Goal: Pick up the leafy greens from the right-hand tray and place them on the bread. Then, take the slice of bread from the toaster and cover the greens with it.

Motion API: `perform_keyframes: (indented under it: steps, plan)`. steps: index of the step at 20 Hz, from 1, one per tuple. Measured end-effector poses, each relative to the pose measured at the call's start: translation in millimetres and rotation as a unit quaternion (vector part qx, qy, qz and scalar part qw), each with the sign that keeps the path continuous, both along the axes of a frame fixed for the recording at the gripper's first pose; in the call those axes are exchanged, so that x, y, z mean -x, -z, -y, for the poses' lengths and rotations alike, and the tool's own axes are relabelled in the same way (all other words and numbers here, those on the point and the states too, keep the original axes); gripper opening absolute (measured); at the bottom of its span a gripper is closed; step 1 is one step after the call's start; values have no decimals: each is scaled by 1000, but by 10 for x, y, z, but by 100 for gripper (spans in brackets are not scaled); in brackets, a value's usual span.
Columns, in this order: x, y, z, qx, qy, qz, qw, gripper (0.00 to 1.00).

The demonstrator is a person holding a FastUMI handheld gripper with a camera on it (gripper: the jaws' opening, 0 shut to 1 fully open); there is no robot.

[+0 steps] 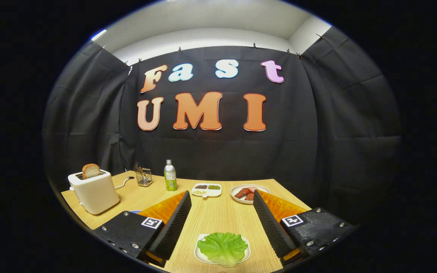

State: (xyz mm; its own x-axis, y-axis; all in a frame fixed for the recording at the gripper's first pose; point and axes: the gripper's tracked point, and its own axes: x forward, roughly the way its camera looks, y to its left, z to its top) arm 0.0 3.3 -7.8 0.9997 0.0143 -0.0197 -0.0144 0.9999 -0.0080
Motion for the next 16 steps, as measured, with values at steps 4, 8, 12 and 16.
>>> perform_keyframes:
  steps: [4,8,12,16]
  plan:
    - [-11,30,-19,1,-2,-5,1000,98]
    - [-31,111,-50,0,-8,-14,1000,98]
    - [-75,281,-56,10,-10,-39,999,98]
    - [-104,515,-57,14,-12,-69,997,98]
